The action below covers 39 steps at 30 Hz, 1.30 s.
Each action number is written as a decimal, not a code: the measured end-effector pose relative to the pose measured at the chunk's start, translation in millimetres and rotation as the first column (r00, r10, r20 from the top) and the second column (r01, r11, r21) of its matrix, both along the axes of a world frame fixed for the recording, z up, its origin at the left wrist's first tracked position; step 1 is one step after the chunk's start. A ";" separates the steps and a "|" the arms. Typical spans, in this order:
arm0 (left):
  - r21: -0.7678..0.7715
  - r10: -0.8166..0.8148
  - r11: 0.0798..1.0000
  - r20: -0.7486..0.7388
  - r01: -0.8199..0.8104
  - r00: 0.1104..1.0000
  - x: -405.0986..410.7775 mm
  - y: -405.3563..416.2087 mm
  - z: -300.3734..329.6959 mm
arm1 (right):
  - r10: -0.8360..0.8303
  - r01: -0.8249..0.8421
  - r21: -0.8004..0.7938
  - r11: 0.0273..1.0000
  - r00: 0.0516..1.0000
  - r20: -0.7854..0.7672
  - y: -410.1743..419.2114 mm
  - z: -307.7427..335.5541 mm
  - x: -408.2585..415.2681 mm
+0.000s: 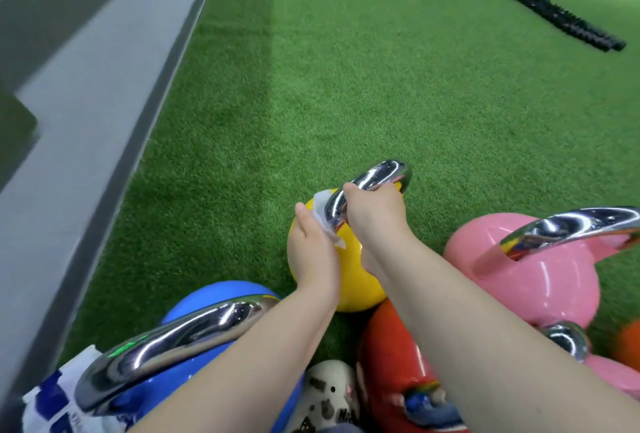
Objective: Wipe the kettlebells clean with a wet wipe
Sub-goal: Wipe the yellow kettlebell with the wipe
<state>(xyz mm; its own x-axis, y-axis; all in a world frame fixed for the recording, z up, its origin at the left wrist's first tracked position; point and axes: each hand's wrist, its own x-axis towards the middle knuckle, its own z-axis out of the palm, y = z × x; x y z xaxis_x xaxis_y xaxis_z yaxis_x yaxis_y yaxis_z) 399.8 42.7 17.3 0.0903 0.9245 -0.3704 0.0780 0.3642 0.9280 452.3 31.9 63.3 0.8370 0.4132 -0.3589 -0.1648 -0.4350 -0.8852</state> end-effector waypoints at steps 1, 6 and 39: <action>0.011 -0.005 1.000 -0.002 0.005 1.000 0.0 -1.9 1.0 | 0.016 -0.016 0.001 1.000 1.000 0.000 -0.4 0.2 1.4; 0.045 -0.070 0.997 0.050 0.068 0.996 3.9 -20.0 0.1 | 0.200 -0.196 0.068 0.978 0.978 -0.054 -16.6 8.4 15.4; 0.675 -0.159 0.499 -0.545 0.543 0.823 -19.7 -48.2 -79.6 | 0.248 -0.237 -0.111 0.965 0.964 0.095 -63.7 -26.2 52.0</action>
<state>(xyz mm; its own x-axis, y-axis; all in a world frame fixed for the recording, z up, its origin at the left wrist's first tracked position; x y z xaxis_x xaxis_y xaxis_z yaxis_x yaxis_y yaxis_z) 380.1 -5.6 -62.4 0.5155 0.7625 0.3910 0.4152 -0.6214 0.6644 504.3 -31.8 37.1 0.7518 0.5760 -0.3209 0.0501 -0.5352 -0.8433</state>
